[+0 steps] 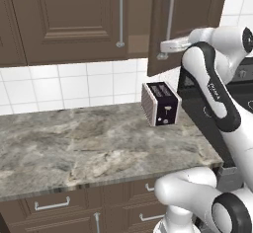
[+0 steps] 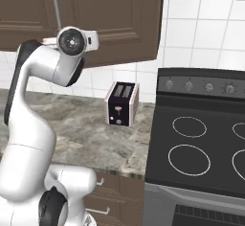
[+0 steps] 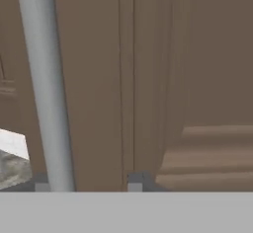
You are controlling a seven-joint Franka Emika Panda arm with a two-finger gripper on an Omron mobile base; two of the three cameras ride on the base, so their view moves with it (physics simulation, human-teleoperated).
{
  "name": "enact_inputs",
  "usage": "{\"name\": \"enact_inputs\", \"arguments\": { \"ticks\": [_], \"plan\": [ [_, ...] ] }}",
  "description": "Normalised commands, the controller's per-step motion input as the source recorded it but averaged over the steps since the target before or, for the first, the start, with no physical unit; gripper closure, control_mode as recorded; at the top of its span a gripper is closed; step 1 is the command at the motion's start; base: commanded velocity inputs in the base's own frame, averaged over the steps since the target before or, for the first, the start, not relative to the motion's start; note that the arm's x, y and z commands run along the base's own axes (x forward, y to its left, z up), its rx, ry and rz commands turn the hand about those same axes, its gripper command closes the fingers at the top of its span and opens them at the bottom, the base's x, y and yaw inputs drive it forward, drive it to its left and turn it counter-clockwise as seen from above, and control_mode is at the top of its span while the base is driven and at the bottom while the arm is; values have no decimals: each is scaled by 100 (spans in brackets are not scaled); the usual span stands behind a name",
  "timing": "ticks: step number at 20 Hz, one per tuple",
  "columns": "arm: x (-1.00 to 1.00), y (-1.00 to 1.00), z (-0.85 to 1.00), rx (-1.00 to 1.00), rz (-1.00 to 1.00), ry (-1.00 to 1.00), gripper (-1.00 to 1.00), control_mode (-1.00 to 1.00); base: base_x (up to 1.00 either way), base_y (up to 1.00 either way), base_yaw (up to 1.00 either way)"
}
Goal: Open the cabinet. Pick the spray and place it next to the sink. Then close the cabinet.
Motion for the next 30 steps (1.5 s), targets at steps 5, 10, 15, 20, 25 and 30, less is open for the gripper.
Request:
{"name": "enact_inputs", "arguments": {
  "ticks": [5,10,15,20,25,30],
  "plan": [
    [2,-84,0,0,35,0,100,-100,0,0,0],
    [-7,-91,0,0,30,2,100,-100,0,0,0],
    [0,-85,0,0,28,6,100,-100,0,0,0],
    [-8,-90,0,0,25,7,100,-100,0,0,0],
    [-15,-93,0,0,22,7,100,-100,0,0,0],
    [-10,-79,-4,0,13,2,100,-100,0,0,0]
  ]
}}
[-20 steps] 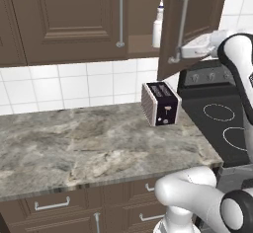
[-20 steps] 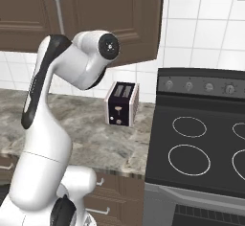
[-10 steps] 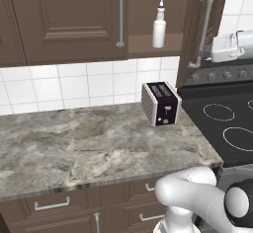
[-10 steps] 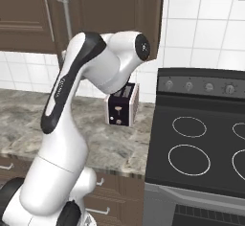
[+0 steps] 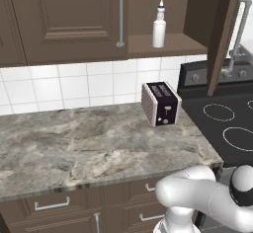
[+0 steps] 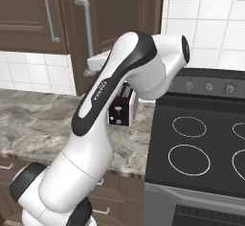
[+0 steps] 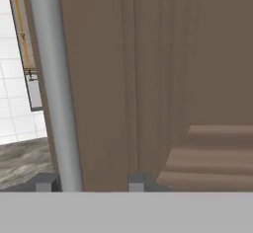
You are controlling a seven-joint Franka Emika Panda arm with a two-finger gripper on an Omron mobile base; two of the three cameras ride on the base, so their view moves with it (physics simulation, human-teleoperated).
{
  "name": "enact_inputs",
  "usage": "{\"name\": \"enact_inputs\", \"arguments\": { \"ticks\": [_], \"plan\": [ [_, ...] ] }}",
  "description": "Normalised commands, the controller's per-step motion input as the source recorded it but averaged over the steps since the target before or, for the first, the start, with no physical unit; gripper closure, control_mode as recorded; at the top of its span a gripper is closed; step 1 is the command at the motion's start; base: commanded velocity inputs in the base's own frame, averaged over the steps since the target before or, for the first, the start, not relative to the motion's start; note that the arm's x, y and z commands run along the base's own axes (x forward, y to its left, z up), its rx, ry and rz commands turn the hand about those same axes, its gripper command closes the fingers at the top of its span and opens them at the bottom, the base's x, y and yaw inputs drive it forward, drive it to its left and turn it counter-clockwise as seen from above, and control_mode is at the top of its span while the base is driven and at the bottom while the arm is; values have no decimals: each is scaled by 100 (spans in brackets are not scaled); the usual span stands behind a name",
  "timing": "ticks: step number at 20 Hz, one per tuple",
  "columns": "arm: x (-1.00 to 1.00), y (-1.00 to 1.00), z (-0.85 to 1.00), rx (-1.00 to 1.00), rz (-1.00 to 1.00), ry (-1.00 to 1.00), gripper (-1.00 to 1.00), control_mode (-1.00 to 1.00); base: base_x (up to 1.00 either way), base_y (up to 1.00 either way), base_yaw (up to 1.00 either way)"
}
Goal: Open the cabinet. Pick the spray and place it next to the sink. Then close the cabinet.
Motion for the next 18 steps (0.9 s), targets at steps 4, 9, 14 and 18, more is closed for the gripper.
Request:
{"name": "enact_inputs", "arguments": {
  "ticks": [4,9,14,18],
  "plan": [
    [0,26,-12,0,-4,0,-100,-100,0,0,0],
    [-19,26,0,0,-4,0,-100,-100,0,0,0],
    [-64,1,0,0,-14,-3,-100,-100,0,0,0],
    [-53,40,0,0,-19,-8,-100,-100,0,0,0]
  ]
}}
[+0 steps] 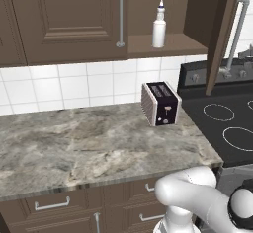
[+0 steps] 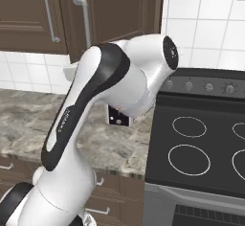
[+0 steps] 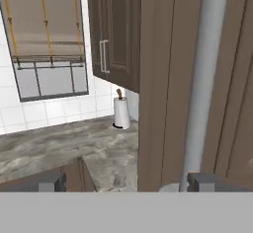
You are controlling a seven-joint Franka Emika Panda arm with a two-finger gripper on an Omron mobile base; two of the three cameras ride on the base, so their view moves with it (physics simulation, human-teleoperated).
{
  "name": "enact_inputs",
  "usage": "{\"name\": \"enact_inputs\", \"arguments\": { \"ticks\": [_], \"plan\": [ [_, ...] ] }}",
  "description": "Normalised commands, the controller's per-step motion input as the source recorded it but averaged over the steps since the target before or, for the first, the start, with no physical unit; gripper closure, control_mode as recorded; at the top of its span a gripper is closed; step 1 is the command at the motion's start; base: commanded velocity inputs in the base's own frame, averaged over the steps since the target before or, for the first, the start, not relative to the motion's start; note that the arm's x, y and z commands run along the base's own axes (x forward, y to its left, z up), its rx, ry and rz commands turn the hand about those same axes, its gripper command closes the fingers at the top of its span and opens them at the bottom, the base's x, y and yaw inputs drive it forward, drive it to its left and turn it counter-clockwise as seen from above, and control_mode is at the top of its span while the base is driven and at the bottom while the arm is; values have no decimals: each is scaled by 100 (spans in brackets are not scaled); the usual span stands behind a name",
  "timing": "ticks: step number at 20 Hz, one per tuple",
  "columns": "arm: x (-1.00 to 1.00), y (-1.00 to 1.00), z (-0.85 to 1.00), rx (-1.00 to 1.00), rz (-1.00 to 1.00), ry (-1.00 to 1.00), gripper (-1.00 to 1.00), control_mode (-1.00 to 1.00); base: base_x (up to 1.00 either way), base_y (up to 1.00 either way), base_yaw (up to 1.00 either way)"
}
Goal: Open the cabinet. Pick the spray and place it next to the sink. Then close the cabinet.
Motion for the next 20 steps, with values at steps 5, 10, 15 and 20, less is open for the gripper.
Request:
{"name": "enact_inputs", "arguments": {
  "ticks": [5,10,15,20],
  "plan": [
    [-30,95,0,0,-22,-8,-100,-100,0,0,0],
    [-49,77,0,0,-30,-7,-100,-100,0,0,0],
    [-86,19,0,0,-28,-10,-100,-100,0,0,0],
    [-48,40,2,-6,-28,-1,-100,-100,0,0,0]
  ]
}}
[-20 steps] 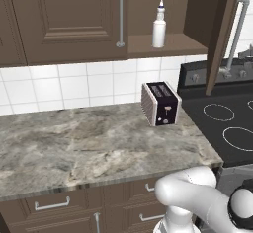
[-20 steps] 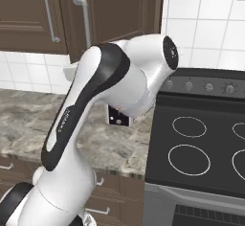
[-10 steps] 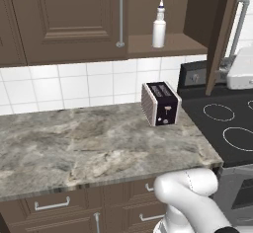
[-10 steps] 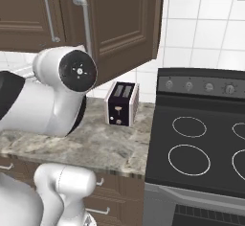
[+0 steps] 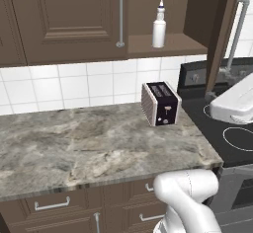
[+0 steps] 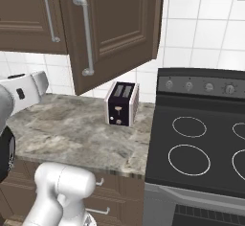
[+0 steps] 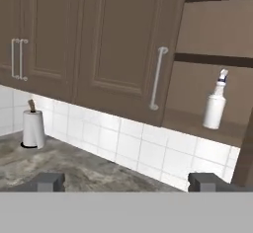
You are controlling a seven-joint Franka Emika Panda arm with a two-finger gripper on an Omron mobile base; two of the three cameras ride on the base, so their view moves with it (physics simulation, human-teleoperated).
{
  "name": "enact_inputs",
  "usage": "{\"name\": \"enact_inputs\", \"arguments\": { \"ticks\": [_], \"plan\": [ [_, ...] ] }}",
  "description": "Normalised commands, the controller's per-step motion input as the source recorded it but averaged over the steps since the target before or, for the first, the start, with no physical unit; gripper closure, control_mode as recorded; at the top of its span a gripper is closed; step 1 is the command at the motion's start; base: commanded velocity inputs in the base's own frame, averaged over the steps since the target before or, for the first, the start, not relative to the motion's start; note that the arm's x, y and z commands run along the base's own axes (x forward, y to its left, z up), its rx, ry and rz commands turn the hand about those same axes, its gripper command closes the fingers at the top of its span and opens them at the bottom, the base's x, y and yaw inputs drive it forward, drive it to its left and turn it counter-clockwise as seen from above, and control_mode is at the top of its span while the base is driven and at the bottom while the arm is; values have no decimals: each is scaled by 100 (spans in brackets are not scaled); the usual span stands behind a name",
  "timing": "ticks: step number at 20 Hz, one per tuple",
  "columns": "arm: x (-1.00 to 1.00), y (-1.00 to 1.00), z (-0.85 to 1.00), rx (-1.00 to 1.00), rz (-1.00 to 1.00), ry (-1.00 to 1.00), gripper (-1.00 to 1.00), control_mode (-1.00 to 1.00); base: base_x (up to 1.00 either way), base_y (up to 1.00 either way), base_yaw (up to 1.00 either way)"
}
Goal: Open the cabinet. Pick the spray and place it next to the sink. Then close the cabinet.
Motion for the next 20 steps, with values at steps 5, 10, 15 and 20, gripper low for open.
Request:
{"name": "enact_inputs", "arguments": {
  "ticks": [5,10,15,20],
  "plan": [
    [12,90,-5,-16,-28,1,-100,-100,0,0,0],
    [47,98,0,-26,-23,0,-100,-100,0,0,0],
    [56,68,-14,-35,-27,0,-100,-100,0,0,0],
    [96,8,-50,-39,-36,0,-100,-100,0,0,0]
  ]
}}
